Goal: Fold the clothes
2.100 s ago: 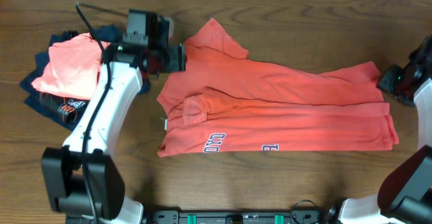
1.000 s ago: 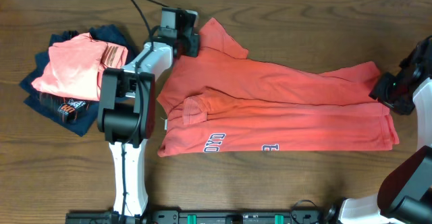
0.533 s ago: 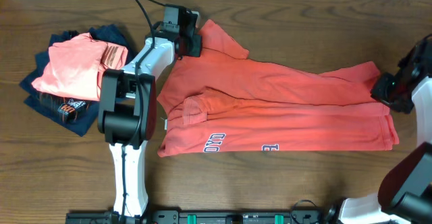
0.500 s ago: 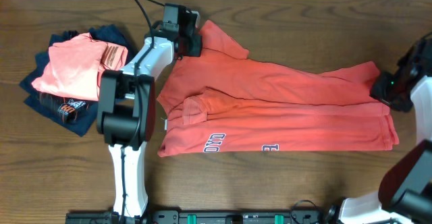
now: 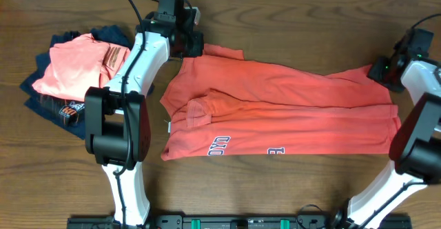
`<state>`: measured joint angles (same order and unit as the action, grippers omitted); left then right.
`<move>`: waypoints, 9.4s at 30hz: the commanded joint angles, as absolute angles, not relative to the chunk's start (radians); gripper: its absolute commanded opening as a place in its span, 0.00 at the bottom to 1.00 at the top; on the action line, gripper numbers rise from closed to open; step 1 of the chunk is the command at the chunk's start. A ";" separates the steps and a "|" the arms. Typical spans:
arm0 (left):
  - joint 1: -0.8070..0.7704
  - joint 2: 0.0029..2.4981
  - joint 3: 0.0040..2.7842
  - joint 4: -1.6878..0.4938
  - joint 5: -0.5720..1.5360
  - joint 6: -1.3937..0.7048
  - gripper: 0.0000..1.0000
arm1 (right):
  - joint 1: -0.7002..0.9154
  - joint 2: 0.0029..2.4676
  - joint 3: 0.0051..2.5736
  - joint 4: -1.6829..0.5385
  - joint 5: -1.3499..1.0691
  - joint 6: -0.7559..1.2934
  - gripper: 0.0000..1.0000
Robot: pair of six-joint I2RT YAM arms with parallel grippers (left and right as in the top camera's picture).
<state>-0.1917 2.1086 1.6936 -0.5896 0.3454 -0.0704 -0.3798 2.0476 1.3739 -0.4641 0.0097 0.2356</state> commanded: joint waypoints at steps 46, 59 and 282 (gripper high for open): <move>-0.178 1.987 1.702 -0.918 0.355 -0.077 0.06 | -0.488 1.876 1.645 -0.994 0.211 0.298 0.01; -0.187 1.931 1.688 -1.339 0.358 -0.091 0.06 | -0.559 1.864 1.561 -1.230 0.268 0.249 0.01; -0.181 1.897 1.346 -1.113 0.433 -0.124 0.83 | 0.124 1.556 0.721 -0.412 0.037 0.363 0.57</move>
